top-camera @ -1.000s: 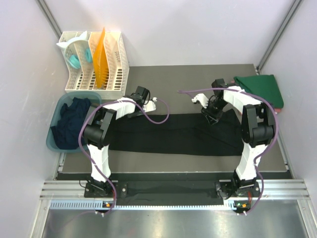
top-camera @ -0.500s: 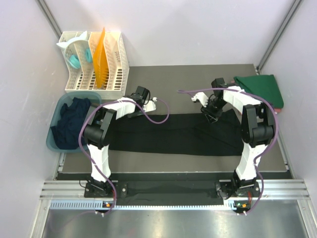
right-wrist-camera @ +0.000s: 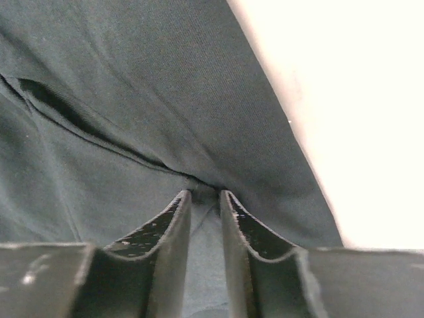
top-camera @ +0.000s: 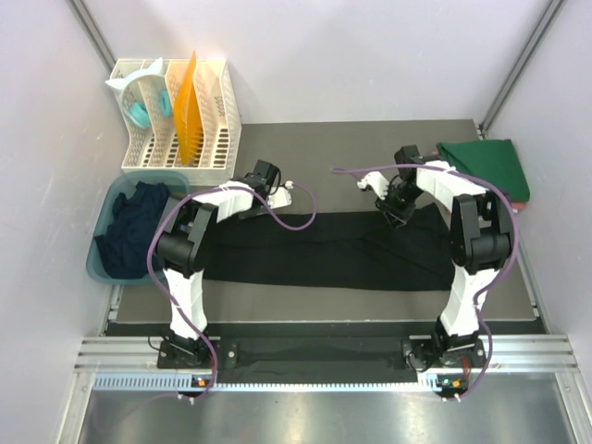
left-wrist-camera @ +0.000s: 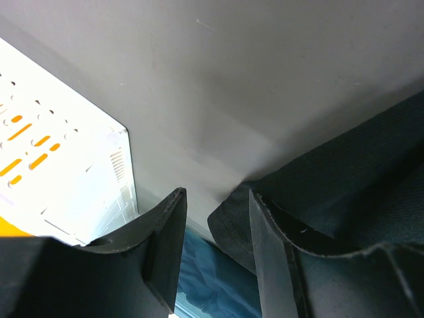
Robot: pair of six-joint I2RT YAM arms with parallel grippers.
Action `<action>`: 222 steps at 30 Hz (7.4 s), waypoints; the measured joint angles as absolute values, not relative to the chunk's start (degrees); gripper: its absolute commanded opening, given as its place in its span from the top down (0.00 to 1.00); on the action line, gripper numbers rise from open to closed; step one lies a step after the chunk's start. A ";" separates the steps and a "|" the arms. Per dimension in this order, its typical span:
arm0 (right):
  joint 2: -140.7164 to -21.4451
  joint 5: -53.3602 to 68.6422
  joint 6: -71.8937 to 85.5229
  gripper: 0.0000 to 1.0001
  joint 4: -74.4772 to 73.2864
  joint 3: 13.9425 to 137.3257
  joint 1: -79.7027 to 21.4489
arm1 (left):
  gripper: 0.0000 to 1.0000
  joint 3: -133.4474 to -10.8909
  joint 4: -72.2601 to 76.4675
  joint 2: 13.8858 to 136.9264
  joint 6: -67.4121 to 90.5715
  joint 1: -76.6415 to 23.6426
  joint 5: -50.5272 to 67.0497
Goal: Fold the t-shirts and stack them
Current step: Fold the other side of the tshirt into a rectangle, then rotate the tshirt 80 degrees
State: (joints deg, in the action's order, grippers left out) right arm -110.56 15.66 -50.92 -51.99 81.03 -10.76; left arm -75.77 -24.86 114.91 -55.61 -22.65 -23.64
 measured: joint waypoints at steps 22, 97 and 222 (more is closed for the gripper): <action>-110.39 15.88 -50.96 1.00 -53.49 80.99 -11.00 | 0.52 -75.77 -24.86 114.91 -55.57 -22.65 -23.64; -107.81 5.82 -43.77 1.00 -50.52 76.53 -10.04 | 0.52 -72.62 -21.82 111.37 -55.61 -22.92 -23.42; -141.71 -20.73 -69.95 0.18 29.28 99.92 -27.24 | 0.43 -59.46 -6.63 80.82 -57.08 -10.20 -33.67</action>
State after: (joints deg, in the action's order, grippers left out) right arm -141.71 -20.73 -69.95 29.28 99.92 -27.24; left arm -59.46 -6.63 80.82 -57.08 -10.20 -33.67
